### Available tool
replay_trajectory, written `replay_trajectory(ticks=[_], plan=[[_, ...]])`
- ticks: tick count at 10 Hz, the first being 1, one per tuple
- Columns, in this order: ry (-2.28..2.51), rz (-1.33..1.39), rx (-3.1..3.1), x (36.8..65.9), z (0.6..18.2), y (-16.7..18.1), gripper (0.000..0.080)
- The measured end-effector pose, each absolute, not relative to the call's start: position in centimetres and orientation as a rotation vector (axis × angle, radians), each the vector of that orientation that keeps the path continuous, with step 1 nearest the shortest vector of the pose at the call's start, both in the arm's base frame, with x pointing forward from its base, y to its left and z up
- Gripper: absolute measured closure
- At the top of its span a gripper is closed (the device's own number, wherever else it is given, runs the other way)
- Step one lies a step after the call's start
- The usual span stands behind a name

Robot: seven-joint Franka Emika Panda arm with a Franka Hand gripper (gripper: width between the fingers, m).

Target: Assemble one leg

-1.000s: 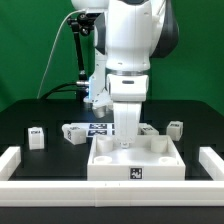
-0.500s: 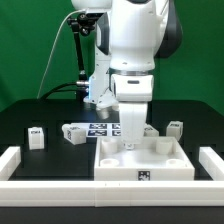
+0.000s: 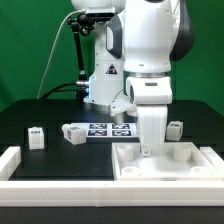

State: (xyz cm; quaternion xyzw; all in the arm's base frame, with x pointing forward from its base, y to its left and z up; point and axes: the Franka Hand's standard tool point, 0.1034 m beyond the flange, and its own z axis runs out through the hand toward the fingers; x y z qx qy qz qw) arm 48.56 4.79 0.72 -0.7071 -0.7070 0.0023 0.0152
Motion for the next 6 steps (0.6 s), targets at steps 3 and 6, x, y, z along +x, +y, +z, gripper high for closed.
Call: replay_trajectory(ticks=[3,6], plan=[[-2.2,0.001,-2.201,48.92,0.71,5.0,0.0736],[-2.198,0.001,-2.203,48.92,0.7,4.92,0.0458]])
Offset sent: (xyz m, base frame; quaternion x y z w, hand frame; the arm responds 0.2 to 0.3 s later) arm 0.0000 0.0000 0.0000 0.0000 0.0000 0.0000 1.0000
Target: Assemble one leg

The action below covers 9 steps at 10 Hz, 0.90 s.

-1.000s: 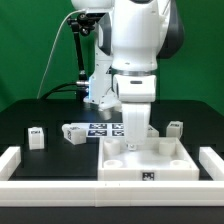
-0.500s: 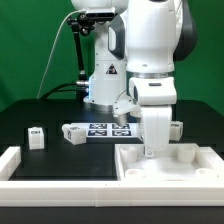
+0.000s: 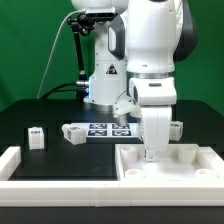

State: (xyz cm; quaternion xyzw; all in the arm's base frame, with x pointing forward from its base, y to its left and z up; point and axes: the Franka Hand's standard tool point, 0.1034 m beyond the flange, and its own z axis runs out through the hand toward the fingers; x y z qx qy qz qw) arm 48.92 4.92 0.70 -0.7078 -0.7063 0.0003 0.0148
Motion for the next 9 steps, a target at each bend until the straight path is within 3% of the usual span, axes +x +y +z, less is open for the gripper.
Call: replay_trajectory(ticks=[1,2,8,9], plan=[[-2.198,0.001,-2.203,48.9,0.7,4.9,0.0276],[-2.198,0.001,-2.204,48.9,0.7,4.9,0.0186],[-2.19,0.004,-2.211,48.9,0.8,4.8,0.015],[-2.162,0.018,-2.242,48.6,1.9,4.7,0.015]])
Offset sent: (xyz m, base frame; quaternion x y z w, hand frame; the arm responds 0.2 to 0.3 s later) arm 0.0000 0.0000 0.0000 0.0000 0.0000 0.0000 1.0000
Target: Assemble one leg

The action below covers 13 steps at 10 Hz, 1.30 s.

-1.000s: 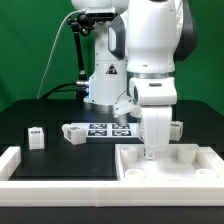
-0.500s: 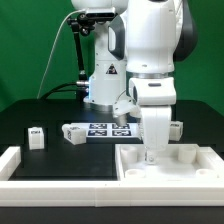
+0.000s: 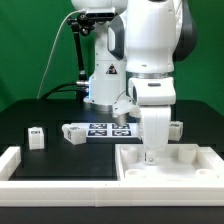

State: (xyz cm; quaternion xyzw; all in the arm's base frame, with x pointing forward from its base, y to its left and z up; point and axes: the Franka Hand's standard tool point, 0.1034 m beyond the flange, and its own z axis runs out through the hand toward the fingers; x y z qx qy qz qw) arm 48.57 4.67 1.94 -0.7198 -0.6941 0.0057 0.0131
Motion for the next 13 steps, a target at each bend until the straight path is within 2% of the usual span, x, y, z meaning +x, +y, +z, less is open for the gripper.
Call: replay_trajectory(ticks=[3,5,7,9,13], plan=[[-2.111,-0.001,-2.338,46.4,5.9,5.2,0.015],[-1.965,-0.003,-2.471,45.5,7.0,5.3,0.015],[-1.977,0.005,-2.457,45.5,6.6,5.2,0.015],[-1.701,-0.002,-2.65,45.4,6.5,5.1,0.015],[-0.755,-0.065,-3.002,41.9,4.7,4.2,0.015]])
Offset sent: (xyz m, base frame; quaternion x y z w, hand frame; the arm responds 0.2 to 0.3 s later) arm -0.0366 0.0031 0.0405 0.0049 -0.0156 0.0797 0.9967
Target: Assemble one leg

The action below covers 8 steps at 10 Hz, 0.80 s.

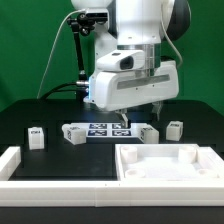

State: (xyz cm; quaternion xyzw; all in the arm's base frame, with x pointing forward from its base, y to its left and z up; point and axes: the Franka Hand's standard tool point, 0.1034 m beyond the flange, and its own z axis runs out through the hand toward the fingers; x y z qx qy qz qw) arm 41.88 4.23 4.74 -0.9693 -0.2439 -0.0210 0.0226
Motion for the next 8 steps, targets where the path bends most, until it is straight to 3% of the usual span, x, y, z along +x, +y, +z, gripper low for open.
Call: replay_trajectory(ticks=[6,8], plan=[[0.295,-0.033,-3.04,41.1,4.8,9.5,0.015],[0.489,-0.025,-2.998,42.0,5.3,9.8,0.015]])
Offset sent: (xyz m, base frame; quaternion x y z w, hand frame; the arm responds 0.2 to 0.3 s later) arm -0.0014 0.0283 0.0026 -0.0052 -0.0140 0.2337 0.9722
